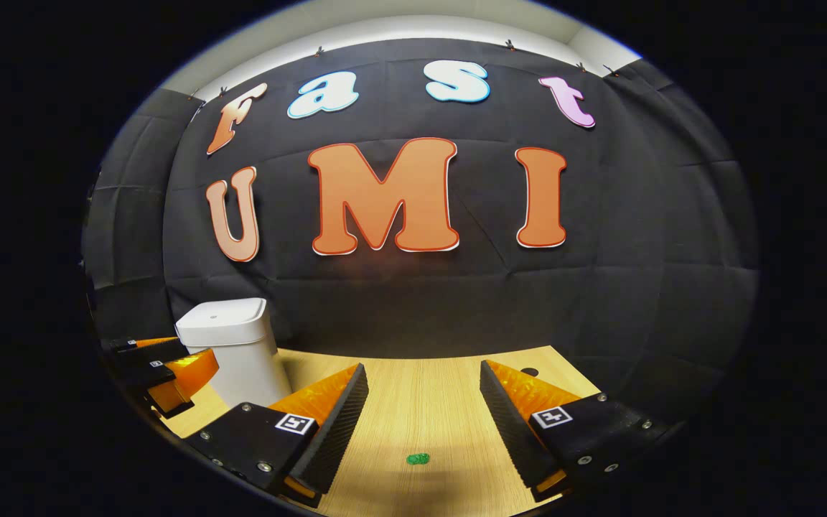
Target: Press the lid of the desktop garbage bin to open it, pick up the crumpled paper on the desktop and throw it into the bin, then pick up the pop can on the desktop and drop it into the bin, and finally close the garbage bin lid.
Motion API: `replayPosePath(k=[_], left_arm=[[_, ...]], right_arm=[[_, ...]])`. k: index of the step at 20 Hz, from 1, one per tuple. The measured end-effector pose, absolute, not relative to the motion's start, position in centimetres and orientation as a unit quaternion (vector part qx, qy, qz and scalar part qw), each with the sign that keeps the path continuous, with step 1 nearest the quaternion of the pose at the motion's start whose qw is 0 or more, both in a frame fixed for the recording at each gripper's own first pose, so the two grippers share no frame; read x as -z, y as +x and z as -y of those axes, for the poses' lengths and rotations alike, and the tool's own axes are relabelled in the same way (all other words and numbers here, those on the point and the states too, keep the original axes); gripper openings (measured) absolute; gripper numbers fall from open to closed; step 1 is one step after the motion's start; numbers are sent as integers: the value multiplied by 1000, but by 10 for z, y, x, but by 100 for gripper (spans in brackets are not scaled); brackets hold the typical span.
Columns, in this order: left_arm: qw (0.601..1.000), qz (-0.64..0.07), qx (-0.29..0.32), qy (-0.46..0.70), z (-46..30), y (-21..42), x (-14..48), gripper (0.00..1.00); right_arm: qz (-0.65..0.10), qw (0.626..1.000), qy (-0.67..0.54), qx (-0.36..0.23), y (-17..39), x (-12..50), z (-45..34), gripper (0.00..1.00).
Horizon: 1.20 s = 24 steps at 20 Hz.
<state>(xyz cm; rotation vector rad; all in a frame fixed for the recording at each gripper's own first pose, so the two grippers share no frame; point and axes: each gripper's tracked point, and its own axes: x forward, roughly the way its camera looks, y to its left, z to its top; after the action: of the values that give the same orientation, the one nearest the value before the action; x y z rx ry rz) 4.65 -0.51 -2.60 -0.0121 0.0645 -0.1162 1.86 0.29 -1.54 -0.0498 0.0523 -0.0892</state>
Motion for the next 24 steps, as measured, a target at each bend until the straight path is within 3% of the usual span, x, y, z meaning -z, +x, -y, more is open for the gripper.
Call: replayPosePath(k=[24], left_arm=[[997, -26, 68, -8, 12, 73, 17, 94]], right_arm=[[-22, 998, -40, 49, 32, 7, -4, 94]])
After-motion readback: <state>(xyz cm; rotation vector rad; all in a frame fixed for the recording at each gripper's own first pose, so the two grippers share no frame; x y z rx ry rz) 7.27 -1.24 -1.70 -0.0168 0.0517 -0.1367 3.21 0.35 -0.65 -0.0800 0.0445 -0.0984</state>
